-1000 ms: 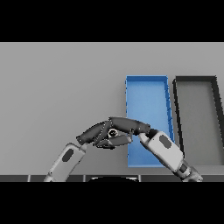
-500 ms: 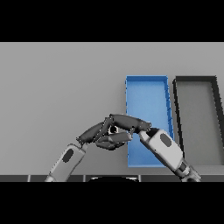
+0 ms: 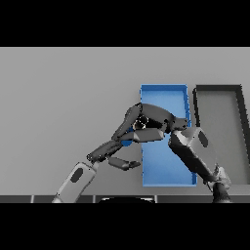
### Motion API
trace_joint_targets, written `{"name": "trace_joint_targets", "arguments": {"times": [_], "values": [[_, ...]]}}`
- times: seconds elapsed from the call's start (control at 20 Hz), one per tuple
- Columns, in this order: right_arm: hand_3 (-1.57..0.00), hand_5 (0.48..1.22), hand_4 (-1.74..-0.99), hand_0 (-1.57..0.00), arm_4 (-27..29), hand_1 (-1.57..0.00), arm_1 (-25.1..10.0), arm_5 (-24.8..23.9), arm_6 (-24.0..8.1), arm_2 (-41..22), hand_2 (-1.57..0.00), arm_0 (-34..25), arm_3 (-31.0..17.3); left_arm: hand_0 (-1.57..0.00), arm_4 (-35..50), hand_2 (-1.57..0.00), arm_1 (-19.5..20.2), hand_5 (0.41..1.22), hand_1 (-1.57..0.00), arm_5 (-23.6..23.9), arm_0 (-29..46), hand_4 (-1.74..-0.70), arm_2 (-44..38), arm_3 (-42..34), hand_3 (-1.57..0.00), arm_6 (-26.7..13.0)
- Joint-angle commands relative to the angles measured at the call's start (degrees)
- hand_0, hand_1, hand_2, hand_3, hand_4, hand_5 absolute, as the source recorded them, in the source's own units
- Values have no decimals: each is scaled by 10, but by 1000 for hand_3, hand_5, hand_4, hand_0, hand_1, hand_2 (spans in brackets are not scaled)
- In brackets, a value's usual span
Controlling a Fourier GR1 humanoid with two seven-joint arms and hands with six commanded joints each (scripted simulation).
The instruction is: Pick up the blue pipe and place it into the blue bin.
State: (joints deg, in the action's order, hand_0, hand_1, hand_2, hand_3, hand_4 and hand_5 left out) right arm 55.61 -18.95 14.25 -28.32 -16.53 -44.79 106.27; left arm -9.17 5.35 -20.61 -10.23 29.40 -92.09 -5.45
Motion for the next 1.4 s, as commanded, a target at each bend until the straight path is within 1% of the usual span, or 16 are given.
{"name": "trace_joint_targets", "arguments": {"times": [0.0, 0.05, 0.1, 0.2, 0.35, 0.4, 0.45, 0.55, 0.7, 0.75, 0.8, 0.9, 0.95, 1.1, 1.15, 1.35], "values": [[-1571, 1141, -1707, -1571, 25, -1571, -5, -12, 3, 17, -1571, -28, -10, 0, 2, 0, 0, 503, 0, 0, -1, -917, -1, -3, 0, -10], [-1571, 1134, -1714, -1571, 29, -1571, -24, -9, 18, 40, -1571, -61, -33, 0, -1, 0, 1, 503, 0, -1, 1, -915, 1, -5, 0, -9], [-1571, 1127, -1720, -1571, 26, -1571, -30, -16, 31, 48, -1571, -78, -44, 0, 1, 0, 7, 502, 0, -4, 0, -912, -2, -3, 0, 5], [-1571, 1113, -1727, -1571, 22, -1571, -53, -41, 44, 74, -1571, -118, -83, 0, 1, 1, 10, 499, 0, -3, 8, -907, 0, -14, 0, 16], [-1571, 1127, -1734, -1571, -13, -1571, -83, -73, 54, 100, -1571, -151, -156, 1, 8, 1, 10, 491, 1, -7, 7, -907, -3, -17, 1, 4], [-1571, 1131, -1735, -1571, -25, -1571, -87, -82, 50, 103, -1571, -158, -185, 1, 5, 1, 12, 491, 1, -7, 8, -907, -2, -15, 1, 7], [-1571, 1135, -1736, -1571, -47, -1571, -96, -73, 55, 104, -1571, -148, -215, 1, 6, 1, 11, 490, 1, -6, 10, -911, -3, -15, 1, 9], [-1571, 1129, -1738, -1571, -61, -1571, -111, -72, 48, 114, -1571, -115, -250, 1, 13, 1, 13, 487, 1, -7, 7, -910, -10, -15, 1, 6], [-1571, 1117, -1740, -1571, -84, -1571, -112, -74, 37, 114, -1571, -72, -293, 1, 17, 1, 14, 489, 1, -9, 9, -898, -11, -18, 1, 2], [-1571, 1121, -1740, -1571, -89, -1571, -105, -78, 35, 105, -1571, -45, -283, 1, 16, 1, 20, 487, 1, -10, 10, -893, -14, -20, 1, 4], [-1571, 1122, -1740, -1571, -98, -1571, -105, -83, 27, 102, -1571, -25, -282, 1, 23, 1, 13, 483, 1, -11, 5, -894, -15, -19, 1, -9], [-1571, 1120, -1740, -1571, -115, -1571, -109, -101, 7, 95, -1571, 5, -283, 1, 20, 1, 10, 474, 1, -9, 1, -890, -14, -13, 1, -14], [-1571, 1120, -1741, -1571, -114, -1571, -108, -118, -10, 93, -1571, 29, -271, 1, 19, 1, 10, 473, 1, -9, 5, -888, -12, -15, 1, -12], [-1571, 1120, -1741, -1571, -125, -1571, -108, -131, -59, 77, -1571, 85, -261, 1, 15, 1, 13, 464, 1, -7, 8, -883, -13, -9, 1, 10], [-1571, 1122, -1741, -1571, -129, -1571, -106, -137, -66, 66, -1571, 100, -261, 1, 15, 1, 12, 463, 1, -6, 1, -881, -15, -6, 1, 5], [-1571, 1114, -1591, -1571, -128, -1571, -123, -130, -66, 15, -1571, 145, -290, 1, 11, 1, 6, 460, 1, -1, 11, -884, -9, -9, 1, 0]]}}
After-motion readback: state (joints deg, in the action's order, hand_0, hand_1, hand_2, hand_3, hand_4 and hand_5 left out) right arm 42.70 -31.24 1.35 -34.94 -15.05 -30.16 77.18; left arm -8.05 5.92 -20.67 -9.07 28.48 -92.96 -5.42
